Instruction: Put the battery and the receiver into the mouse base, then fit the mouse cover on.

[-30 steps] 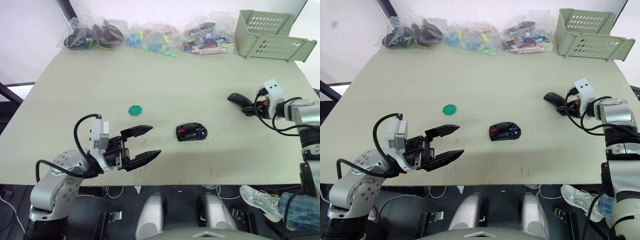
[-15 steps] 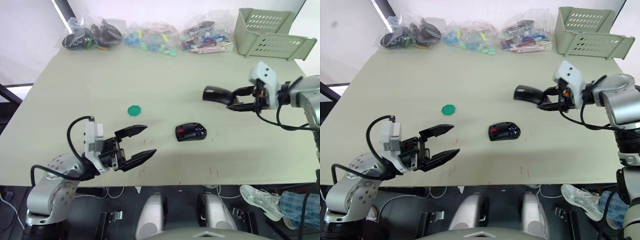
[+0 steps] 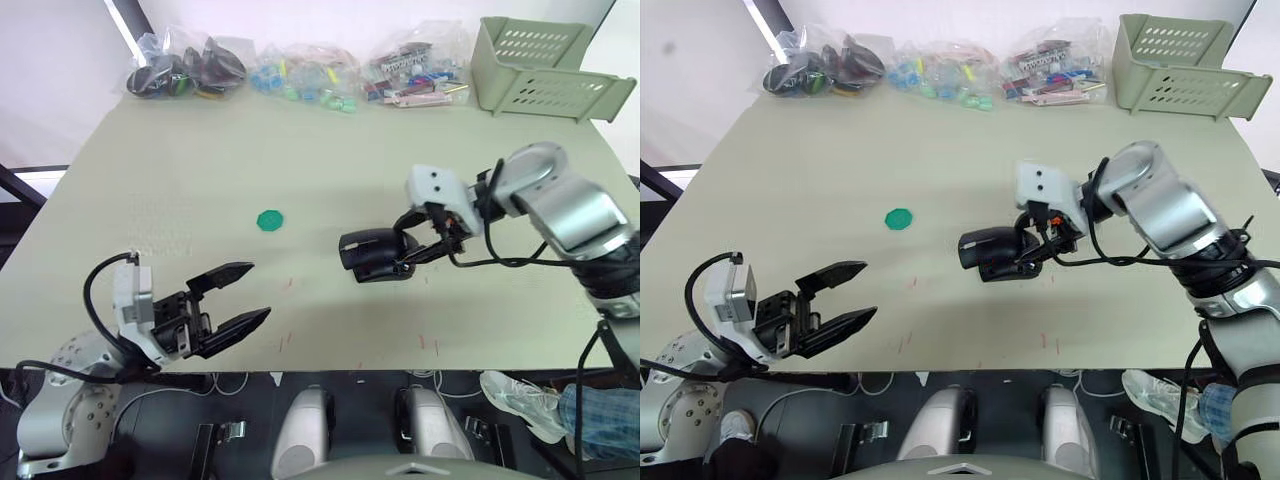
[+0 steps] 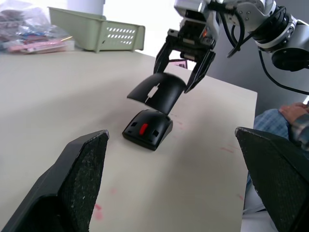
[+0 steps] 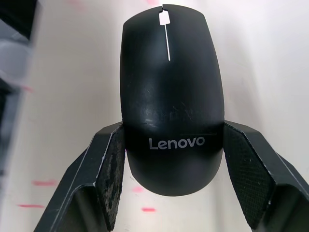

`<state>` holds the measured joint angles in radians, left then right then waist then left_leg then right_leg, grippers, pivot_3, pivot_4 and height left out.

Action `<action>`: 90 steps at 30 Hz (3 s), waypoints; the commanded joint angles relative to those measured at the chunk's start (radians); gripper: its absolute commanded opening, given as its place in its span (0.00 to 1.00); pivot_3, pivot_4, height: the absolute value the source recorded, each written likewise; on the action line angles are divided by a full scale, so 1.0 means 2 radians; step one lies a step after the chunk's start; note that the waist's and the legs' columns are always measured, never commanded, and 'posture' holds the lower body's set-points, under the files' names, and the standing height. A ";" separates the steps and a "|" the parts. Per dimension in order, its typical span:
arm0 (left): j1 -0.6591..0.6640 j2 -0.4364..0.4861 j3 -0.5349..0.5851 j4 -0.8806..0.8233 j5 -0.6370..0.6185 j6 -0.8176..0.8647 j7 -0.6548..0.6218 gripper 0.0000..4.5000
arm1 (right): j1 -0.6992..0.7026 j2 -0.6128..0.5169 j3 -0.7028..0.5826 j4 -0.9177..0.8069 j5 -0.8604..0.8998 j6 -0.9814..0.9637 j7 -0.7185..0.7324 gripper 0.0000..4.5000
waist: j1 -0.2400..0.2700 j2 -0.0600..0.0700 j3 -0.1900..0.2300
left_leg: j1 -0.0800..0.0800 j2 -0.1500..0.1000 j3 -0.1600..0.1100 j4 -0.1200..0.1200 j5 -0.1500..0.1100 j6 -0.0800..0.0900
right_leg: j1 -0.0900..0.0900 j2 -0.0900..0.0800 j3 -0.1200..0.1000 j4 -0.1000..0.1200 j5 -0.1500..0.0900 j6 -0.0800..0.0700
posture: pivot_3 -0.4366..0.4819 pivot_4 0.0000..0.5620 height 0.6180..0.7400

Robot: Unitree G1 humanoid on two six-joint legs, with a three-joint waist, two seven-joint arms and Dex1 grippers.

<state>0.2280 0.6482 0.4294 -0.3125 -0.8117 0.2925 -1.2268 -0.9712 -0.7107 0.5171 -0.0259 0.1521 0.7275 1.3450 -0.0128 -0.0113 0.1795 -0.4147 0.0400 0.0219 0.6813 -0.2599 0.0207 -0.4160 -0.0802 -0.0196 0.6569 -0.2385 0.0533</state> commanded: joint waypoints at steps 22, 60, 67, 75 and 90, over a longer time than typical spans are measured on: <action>0.022 -0.001 0.012 -0.001 -0.002 -0.015 -0.006 1.00 | -0.001 0.037 0.023 0.065 -0.059 -0.040 0.012 0.63 | -0.001 0.000 0.000 | 0.000 0.000 0.000 0.000 0.000 0.000 | 0.000 0.000 0.000 0.000 0.000 0.000 | 0.48 0.27 1.00; 0.033 -0.012 0.003 0.003 0.009 -0.031 -0.009 1.00 | -0.002 0.038 0.025 0.105 -0.097 -0.071 0.042 0.63 | 0.000 0.000 0.000 | 0.000 0.000 0.000 0.000 0.000 0.000 | 0.000 0.000 0.000 0.000 0.000 0.000 | 0.48 0.27 1.00; 0.033 -0.014 0.001 0.003 0.010 -0.032 -0.008 1.00 | -0.006 0.049 0.029 0.114 -0.103 -0.074 0.043 0.63 | -0.001 0.000 0.000 | 0.000 0.000 0.000 0.000 0.000 0.000 | 0.000 0.000 0.000 0.000 0.000 0.000 | 0.48 0.27 1.00; 0.040 -0.017 0.001 -0.002 0.011 -0.034 -0.005 1.00 | -0.011 0.066 0.031 0.121 -0.110 -0.078 0.046 0.63 | -0.003 0.000 0.000 | 0.001 0.000 0.000 0.000 0.000 0.000 | 0.000 0.000 0.000 0.000 0.000 0.000 | 0.48 0.27 1.00; 0.047 -0.023 -0.004 -0.007 0.013 -0.038 0.000 1.00 | -0.015 0.084 0.029 0.111 -0.116 -0.078 0.050 0.63 | -0.011 0.000 0.000 | 0.001 0.002 0.000 0.000 0.000 0.000 | 0.000 0.002 0.000 0.001 0.000 0.000 | 0.48 0.27 1.00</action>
<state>0.3169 0.6039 0.4206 -0.2970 -0.7839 0.2329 -1.2251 -0.9805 -0.5531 0.5752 0.2248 -0.0843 0.5821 1.4326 -0.0354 -0.0114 0.1794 -0.4132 0.0433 0.0216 0.6812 -0.2600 0.0205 -0.4160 -0.0768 -0.0197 0.6580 -0.2382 0.0524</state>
